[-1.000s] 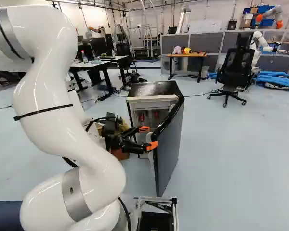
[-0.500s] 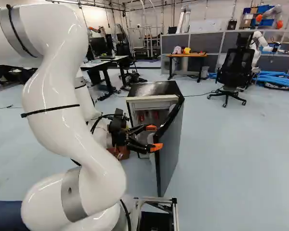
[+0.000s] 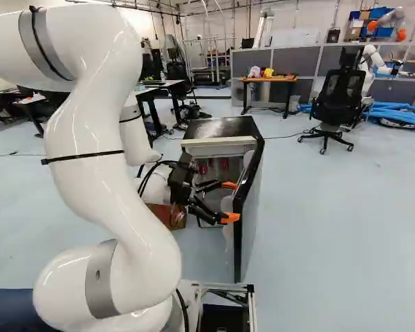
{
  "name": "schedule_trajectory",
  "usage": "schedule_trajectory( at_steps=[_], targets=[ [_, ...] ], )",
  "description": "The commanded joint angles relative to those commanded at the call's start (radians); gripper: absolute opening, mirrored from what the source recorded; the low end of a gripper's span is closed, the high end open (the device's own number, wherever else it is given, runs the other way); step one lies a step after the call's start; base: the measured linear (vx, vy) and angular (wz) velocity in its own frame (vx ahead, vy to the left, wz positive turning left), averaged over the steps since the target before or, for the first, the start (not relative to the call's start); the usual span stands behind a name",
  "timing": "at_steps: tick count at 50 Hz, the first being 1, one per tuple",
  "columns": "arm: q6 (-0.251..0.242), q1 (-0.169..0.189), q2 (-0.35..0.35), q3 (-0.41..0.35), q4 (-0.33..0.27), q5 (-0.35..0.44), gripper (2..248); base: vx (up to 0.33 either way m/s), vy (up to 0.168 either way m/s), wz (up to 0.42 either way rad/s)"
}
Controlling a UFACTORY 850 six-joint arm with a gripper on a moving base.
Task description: Grab a drink from the fridge
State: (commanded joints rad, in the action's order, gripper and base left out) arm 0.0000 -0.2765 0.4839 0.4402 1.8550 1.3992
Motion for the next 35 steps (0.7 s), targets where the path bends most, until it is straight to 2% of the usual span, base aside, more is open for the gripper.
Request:
schedule_trajectory(
  at_steps=[35],
  targets=[
    [0.0,0.201,0.017,0.115,0.105,-0.015,247,0.0,0.0,0.0]
  ],
)
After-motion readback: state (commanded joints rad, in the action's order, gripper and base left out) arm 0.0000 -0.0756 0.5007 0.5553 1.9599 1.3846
